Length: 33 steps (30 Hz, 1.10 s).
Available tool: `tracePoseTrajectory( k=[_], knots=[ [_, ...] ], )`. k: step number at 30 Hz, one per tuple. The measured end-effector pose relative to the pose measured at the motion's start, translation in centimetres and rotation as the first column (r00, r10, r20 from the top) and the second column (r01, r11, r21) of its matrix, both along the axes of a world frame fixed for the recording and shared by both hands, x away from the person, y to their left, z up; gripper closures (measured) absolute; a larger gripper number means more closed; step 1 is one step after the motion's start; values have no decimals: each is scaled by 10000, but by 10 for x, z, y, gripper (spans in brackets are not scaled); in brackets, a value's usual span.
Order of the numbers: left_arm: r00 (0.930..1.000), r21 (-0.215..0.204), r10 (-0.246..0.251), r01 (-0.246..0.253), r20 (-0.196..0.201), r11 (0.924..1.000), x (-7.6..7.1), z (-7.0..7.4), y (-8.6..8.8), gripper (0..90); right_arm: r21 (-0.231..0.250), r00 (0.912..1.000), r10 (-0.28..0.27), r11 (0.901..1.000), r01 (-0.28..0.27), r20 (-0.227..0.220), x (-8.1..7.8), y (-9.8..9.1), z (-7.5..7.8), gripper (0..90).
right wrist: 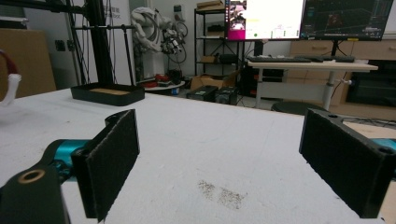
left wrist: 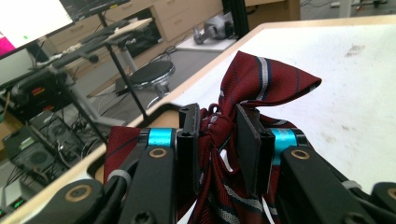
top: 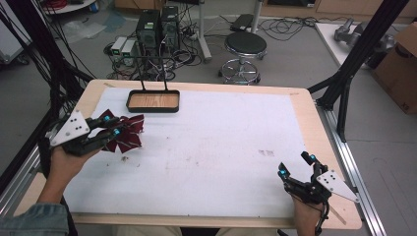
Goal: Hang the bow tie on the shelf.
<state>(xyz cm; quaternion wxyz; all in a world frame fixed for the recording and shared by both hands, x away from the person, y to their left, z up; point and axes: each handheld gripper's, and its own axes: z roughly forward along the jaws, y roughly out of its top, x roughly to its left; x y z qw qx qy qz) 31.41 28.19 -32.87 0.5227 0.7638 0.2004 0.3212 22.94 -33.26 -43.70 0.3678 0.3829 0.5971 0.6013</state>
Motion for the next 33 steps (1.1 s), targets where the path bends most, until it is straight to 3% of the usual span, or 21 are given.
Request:
tracePoseTrajectory(
  k=[5, 11, 24, 33],
  knots=[
    [9997, -307, -226, 225, -39, 9993, 27, 14, -4, 707, 33, 10000, -12, 10000, 12, -70, 0, 0, 0, 111],
    [9992, -179, -399, 399, -16, 9990, 58, 25, -7, 707, 36, 10000, 3, 10000, -2, -75, 1, -1, -1, 111],
    [9999, -132, 94, -96, -126, 9999, 124, 43, 7, 707, -3, 9999, -53, 10000, 53, -153, 1, -2, -2, 111],
    [9974, 211, 609, -601, -385, 9980, 158, 43, 21, 707, 22, 9997, -118, 9999, 118, -212, 2, -2, -2, 111]
  ],
)
